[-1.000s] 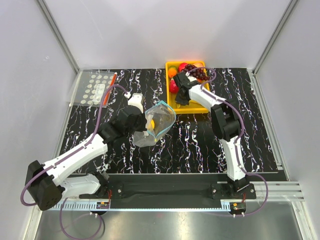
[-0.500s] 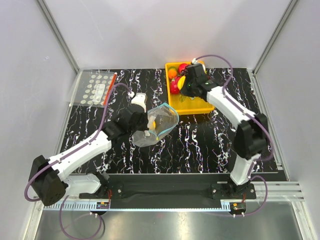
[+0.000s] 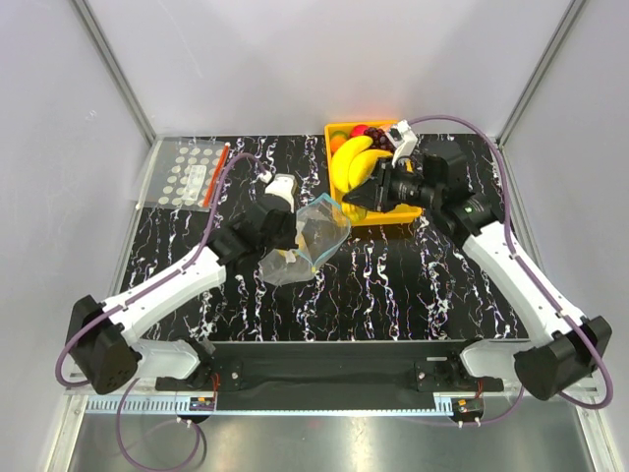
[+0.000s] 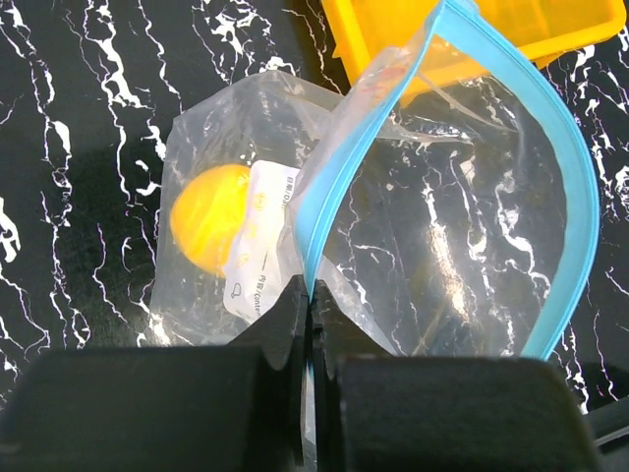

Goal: Place the food in the zip-top bag and seal the zipper
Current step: Place the fake fruit in the zipper food storage bag.

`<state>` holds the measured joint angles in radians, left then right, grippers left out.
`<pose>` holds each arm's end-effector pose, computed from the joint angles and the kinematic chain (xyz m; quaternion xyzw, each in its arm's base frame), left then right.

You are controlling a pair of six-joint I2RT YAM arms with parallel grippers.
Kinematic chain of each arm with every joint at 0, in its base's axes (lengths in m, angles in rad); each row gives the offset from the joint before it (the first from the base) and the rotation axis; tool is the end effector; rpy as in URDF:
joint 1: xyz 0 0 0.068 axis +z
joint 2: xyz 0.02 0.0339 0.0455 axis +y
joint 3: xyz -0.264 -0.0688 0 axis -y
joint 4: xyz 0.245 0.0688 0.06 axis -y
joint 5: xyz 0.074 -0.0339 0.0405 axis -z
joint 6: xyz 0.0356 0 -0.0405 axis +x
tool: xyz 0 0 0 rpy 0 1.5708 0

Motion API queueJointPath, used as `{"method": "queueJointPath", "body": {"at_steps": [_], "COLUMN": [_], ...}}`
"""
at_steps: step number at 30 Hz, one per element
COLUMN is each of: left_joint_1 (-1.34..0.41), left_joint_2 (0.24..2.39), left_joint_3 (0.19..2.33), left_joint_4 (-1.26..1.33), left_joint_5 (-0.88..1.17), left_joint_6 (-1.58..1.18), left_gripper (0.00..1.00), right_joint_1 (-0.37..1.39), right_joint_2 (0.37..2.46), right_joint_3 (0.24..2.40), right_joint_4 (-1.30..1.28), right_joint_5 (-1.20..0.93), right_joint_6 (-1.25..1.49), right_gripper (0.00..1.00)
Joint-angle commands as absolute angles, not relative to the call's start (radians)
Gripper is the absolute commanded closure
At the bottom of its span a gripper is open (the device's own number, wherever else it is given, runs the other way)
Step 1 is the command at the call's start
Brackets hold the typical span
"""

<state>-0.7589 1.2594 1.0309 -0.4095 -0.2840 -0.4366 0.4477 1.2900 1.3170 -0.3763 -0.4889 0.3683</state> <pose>0.2087 -0.1842 0.3033 0.0791 0.8830 -0.1460 0.4391 0.2535 0.1403 0.3977 -0.1702 0.7887 0.4028 0.4321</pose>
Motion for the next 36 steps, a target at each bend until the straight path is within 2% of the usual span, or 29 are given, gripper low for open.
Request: {"method": "queueJointPath", "body": {"at_steps": [1,4,7,10,13,25,36], "left_joint_1": [-0.755,-0.755,-0.755,-0.755,-0.753,-0.726,-0.706], "left_joint_2": [1.275,1.293,1.298,1.298,1.304,1.313,1.266], "left_joint_3": [1.106,1.134,1.153,1.173,1.199,1.308,1.287], "left_joint_4": [-0.409,-0.429,-0.428,-0.426,-0.434,-0.448,-0.413], "left_joint_5": [-0.258,-0.242,-0.210,-0.186,-0.176,-0.074,0.021], "left_joint_6": [-0.417,-0.420,-0.433,-0.443,-0.456,-0.514,-0.568], "left_gripper": [1.00,1.00,1.00,1.00,1.00,1.00,1.00], "right_joint_1": [0.448,0.446,0.446,0.446,0.448,0.451,0.451], "right_joint_2": [1.206,1.166,1.164,1.187,1.193,1.158,1.160], "right_joint_3": [1.258,1.152,1.042,0.985,0.956,0.868,0.706], "right_joint_4": [-0.173,0.073,0.541,0.794,0.912,1.005,1.023], "right_joint_5": [-0.862,-1.072,-1.160,-1.196,-1.200,-1.186,-1.163], "right_joint_6": [0.438,0.653,0.929,1.121,1.212,1.273,1.190], "right_gripper": [1.00,1.00,1.00,1.00,1.00,1.00,1.00]}}
